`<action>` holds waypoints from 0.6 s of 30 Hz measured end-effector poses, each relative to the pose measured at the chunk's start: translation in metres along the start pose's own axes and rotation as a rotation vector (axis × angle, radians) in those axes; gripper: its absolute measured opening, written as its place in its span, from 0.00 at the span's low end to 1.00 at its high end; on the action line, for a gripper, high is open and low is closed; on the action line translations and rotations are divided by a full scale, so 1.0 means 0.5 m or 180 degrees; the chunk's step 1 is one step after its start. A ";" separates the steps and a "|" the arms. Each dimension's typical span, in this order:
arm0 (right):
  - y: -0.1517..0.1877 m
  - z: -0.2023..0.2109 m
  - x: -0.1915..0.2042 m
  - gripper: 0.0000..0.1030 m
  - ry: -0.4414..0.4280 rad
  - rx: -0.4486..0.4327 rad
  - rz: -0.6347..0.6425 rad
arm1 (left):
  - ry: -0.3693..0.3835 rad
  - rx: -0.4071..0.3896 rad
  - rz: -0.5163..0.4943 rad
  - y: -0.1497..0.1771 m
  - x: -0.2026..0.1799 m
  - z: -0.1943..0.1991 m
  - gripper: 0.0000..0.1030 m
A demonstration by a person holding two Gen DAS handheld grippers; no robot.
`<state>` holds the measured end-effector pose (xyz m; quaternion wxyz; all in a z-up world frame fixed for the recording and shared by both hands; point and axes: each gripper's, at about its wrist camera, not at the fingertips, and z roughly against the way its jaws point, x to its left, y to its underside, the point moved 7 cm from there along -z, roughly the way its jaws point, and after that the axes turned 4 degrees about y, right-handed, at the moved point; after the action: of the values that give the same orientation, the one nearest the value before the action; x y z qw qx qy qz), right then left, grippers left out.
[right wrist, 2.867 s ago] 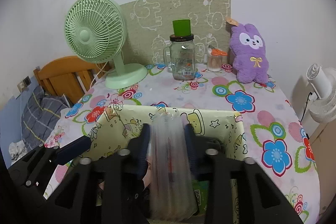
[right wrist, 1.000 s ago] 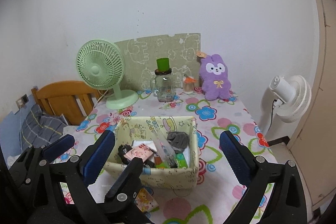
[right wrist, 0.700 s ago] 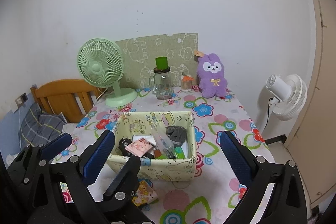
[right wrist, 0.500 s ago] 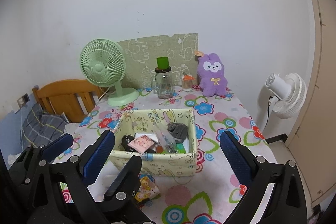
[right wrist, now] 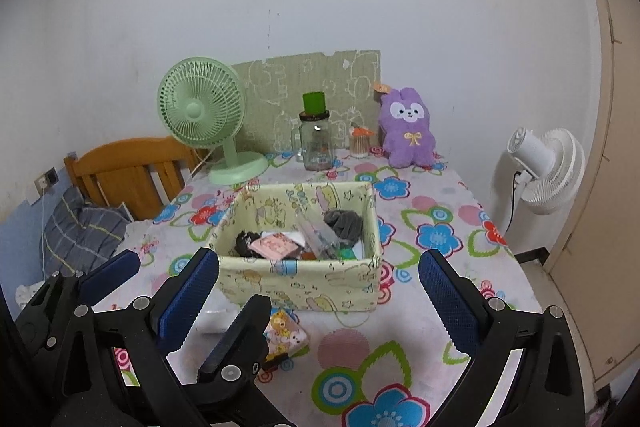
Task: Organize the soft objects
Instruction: 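Withdraw both open tools from the box toward the yellow cartoon pack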
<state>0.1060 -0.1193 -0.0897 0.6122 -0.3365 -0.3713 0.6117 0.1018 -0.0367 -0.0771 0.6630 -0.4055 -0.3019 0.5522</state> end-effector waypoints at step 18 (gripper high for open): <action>0.080 -0.055 0.013 0.98 -0.0012 0.0226 -0.0077 | -0.0021 0.0200 -0.0053 0.074 0.023 -0.044 0.99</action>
<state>0.1095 -0.1106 -0.1377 0.6303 -0.3089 -0.3546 0.6177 0.1048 -0.0278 -0.1205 0.6789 -0.3802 -0.2899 0.5572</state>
